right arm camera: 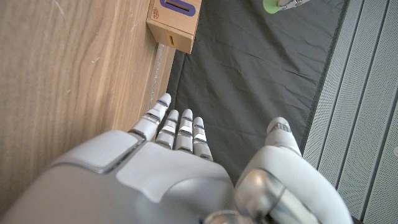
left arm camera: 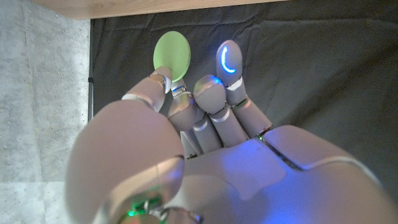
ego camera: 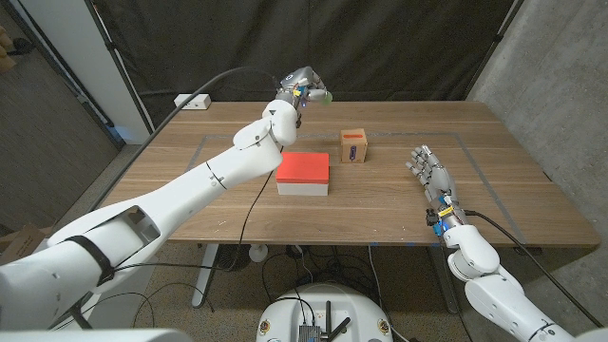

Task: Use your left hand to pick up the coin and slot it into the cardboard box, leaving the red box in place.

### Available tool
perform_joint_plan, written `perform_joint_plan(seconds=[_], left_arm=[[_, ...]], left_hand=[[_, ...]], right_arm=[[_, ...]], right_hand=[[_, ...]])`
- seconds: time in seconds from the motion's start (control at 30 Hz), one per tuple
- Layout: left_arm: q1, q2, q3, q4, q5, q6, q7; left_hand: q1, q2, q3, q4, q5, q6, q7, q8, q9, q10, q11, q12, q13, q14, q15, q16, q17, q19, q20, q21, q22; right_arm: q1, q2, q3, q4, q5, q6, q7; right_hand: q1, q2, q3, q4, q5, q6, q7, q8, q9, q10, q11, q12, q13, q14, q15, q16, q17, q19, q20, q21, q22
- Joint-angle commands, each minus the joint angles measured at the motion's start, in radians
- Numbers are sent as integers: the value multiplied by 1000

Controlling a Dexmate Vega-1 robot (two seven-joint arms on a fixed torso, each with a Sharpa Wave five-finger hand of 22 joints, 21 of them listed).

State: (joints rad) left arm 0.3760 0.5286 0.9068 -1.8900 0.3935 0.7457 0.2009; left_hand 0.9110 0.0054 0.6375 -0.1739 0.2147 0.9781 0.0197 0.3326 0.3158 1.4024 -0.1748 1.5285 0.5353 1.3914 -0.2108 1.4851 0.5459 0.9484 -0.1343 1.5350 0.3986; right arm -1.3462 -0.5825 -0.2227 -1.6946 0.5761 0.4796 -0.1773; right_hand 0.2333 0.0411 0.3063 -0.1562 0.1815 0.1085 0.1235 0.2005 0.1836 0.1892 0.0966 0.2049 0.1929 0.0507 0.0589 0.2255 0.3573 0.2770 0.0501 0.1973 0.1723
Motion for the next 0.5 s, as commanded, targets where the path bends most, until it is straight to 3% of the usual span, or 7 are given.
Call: perform_joint_plan(seconds=[0.03,0.5], left_arm=[[-101,-38,124,48,183,60,-131],[-153,-112,183,137,279,80,-255]], left_hand=[[7,-6,5,0,-2,5,-2,-3,1,-3,-4,5,8,5,2,2,4,-2,-79,5,4],[7,-8,3,0,-3,7,-5,-7,1,-3,-4,-1,17,3,2,0,8,-4,-79,7,7]], right_arm=[[-13,1,10,0,7,6,2],[-17,1,10,3,7,7,8]], right_hand=[[11,0,4,7,1,7,-2,-2,2,8,0,0,3,8,4,6,2,8,-2,7,3],[11,0,4,7,1,7,-1,-3,2,8,0,-1,3,9,4,6,2,8,-2,6,3]])
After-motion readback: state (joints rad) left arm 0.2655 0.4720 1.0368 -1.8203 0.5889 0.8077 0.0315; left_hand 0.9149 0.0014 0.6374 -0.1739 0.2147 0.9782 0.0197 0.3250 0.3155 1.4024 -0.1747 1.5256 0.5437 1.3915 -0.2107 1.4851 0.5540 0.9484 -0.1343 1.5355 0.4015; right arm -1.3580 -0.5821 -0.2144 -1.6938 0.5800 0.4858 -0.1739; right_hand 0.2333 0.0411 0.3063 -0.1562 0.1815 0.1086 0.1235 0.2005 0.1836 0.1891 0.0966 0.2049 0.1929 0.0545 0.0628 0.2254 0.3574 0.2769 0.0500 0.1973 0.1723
